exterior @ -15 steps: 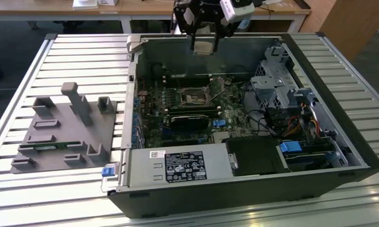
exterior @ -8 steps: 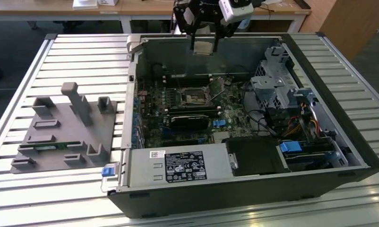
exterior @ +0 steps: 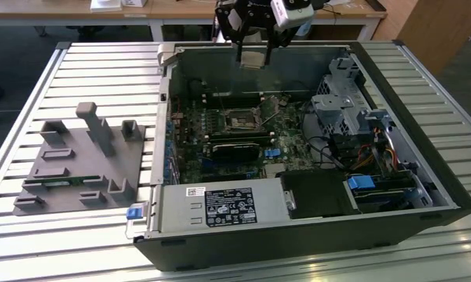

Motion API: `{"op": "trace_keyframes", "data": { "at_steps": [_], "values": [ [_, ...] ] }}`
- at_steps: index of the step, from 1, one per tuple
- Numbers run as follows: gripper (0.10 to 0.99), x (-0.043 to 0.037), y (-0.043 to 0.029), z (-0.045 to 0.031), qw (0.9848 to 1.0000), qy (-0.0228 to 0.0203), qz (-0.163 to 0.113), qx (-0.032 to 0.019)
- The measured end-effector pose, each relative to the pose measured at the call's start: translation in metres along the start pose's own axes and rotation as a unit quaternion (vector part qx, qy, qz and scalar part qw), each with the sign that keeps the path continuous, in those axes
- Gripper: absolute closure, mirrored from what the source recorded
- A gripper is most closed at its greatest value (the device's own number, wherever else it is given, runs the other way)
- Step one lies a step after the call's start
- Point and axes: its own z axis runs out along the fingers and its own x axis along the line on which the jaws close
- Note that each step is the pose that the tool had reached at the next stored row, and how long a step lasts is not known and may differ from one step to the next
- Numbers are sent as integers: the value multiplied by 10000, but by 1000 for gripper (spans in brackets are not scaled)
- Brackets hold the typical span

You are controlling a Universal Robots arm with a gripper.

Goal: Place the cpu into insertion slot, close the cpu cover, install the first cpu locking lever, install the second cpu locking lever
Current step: 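Place the cpu into insertion slot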

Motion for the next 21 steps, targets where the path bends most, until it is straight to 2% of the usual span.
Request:
{"op": "trace_keyframes", "data": {
  "at_steps": [21],
  "values": [
    [549, 0, 1, 0, 9995, -29, 325, -3]
  ]
}}
